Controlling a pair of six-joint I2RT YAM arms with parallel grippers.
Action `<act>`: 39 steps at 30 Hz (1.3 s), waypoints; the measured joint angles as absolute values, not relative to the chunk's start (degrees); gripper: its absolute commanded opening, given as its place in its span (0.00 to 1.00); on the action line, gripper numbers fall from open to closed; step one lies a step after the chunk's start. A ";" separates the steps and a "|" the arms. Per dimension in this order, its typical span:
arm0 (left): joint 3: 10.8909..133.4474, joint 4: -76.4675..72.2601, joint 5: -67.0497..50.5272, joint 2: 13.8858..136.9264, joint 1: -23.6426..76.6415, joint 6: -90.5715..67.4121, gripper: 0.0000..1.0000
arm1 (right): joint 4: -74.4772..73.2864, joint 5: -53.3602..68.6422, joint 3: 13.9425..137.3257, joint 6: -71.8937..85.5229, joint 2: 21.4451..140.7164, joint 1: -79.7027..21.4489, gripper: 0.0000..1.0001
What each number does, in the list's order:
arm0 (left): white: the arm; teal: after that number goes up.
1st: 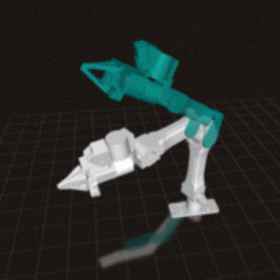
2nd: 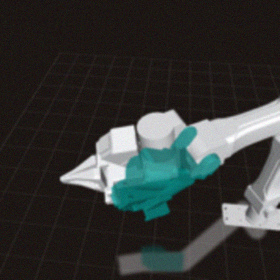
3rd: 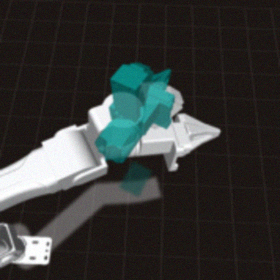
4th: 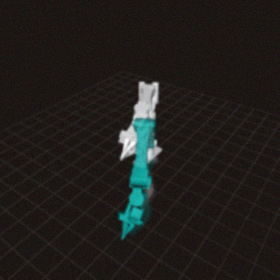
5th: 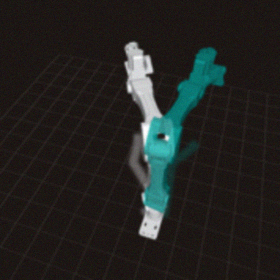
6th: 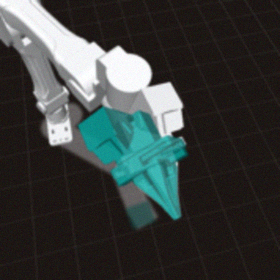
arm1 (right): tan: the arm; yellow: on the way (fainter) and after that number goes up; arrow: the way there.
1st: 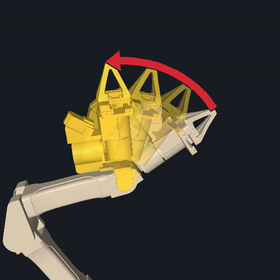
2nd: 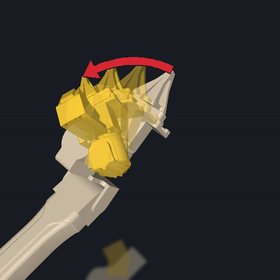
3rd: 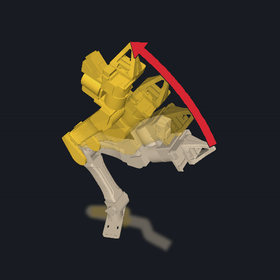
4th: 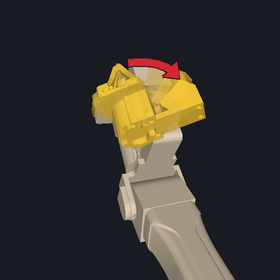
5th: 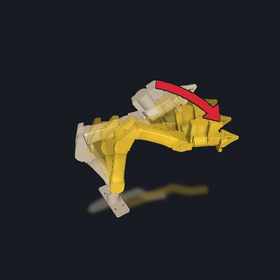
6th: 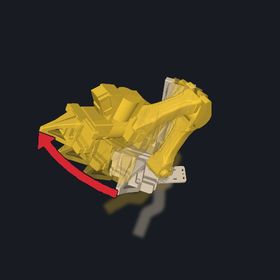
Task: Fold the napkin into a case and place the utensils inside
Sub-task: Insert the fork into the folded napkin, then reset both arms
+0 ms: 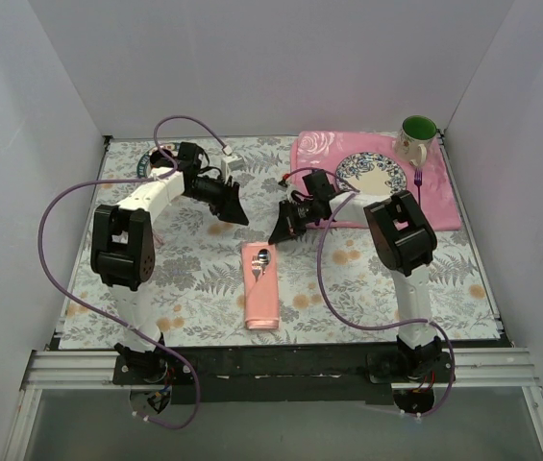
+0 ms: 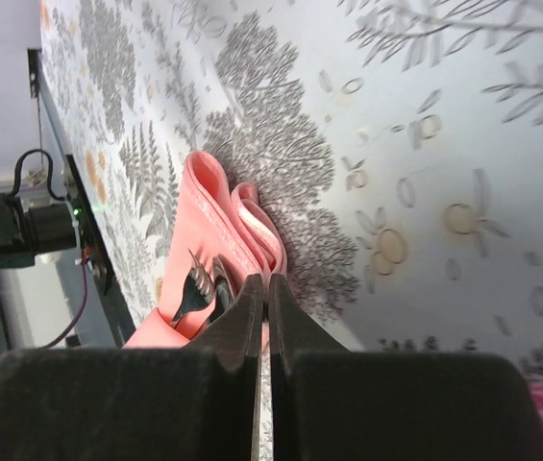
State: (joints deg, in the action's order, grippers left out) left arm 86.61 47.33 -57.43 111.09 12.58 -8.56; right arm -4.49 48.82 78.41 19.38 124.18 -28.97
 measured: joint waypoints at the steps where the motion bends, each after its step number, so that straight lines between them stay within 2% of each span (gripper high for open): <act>1: 86.65 47.11 -57.45 111.09 12.12 -8.99 0.49 | -4.40 48.29 78.76 19.44 124.36 -28.64 0.01; 9: 84.38 43.68 -57.43 111.09 10.46 -13.28 0.49 | -2.83 46.24 81.23 21.39 127.02 -26.39 0.01; 17: 80.40 40.38 -57.39 111.02 8.71 -17.04 0.48 | -2.28 44.93 88.71 21.69 131.24 -25.54 0.01; 25: 78.32 38.35 -56.58 110.78 8.36 -18.96 0.45 | -1.89 44.88 90.35 21.43 132.22 -25.19 0.34; 26: 78.32 38.09 -56.60 110.78 8.36 -19.38 0.47 | -1.89 44.91 90.35 21.41 132.22 -25.19 0.42; 31: 77.17 35.53 -56.60 109.91 8.36 -22.28 0.53 | -2.20 44.93 92.12 20.62 131.87 -25.15 0.66; 32: 77.06 35.29 -56.60 109.65 8.36 -22.72 0.55 | -2.55 44.77 92.79 20.27 131.83 -25.06 0.77; 35: 76.95 34.09 -56.40 107.74 8.25 -24.69 0.82 | -3.81 44.62 95.04 18.83 131.09 -24.51 0.95; 36: 76.97 33.71 -56.25 106.50 8.12 -25.76 0.95 | -4.27 44.64 96.14 17.96 130.45 -24.14 0.98; 39: 77.38 32.38 -55.83 102.96 7.40 -27.81 0.98 | -5.98 44.69 98.74 15.79 127.74 -22.90 0.99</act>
State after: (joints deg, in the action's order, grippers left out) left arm 77.38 32.38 -55.83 102.96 7.40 -27.81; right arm -5.98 44.69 98.74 15.79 127.74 -22.90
